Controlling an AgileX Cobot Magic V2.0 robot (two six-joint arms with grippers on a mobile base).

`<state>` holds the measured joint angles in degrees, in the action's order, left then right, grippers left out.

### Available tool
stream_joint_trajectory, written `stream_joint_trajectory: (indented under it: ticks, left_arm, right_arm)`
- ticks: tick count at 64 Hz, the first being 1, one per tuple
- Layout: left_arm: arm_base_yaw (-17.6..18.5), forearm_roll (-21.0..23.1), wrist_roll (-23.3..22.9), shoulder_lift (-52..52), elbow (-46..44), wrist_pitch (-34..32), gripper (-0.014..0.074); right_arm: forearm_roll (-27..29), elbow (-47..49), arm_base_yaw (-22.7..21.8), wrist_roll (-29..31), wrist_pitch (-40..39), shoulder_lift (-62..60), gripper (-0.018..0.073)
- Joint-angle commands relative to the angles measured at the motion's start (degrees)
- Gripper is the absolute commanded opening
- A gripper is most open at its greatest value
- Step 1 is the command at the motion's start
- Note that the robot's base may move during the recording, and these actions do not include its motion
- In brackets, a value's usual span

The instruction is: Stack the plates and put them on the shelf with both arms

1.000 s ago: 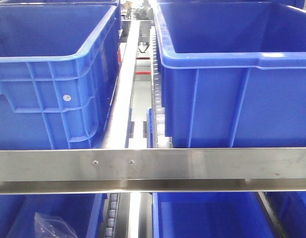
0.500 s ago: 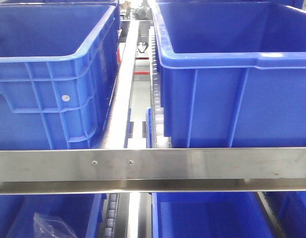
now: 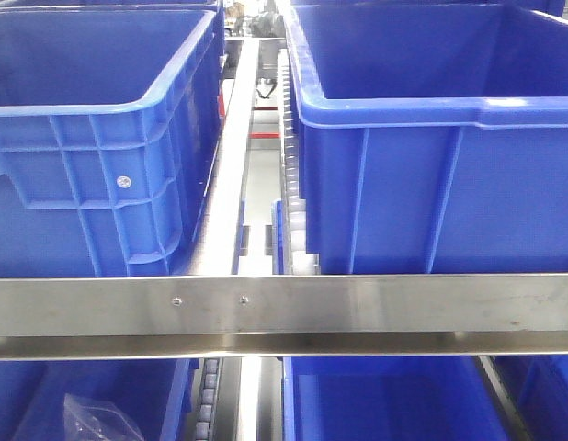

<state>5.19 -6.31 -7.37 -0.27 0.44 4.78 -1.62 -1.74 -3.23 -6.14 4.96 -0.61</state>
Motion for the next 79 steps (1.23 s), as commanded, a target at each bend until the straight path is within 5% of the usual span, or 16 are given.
stream_joint_trajectory:
  ticks: [1, 79]
  left_arm:
    - [0.06, 0.33, 0.25, -1.25, 0.15, -4.35, 0.0087]
    - [0.06, 0.33, 0.25, -1.25, 0.15, -4.35, 0.0087]
  right_arm:
    - [0.00, 0.08, -0.10, 0.58, -4.96, -1.00, 0.0024]
    - [0.00, 0.08, -0.10, 0.58, -4.96, -1.00, 0.0024]
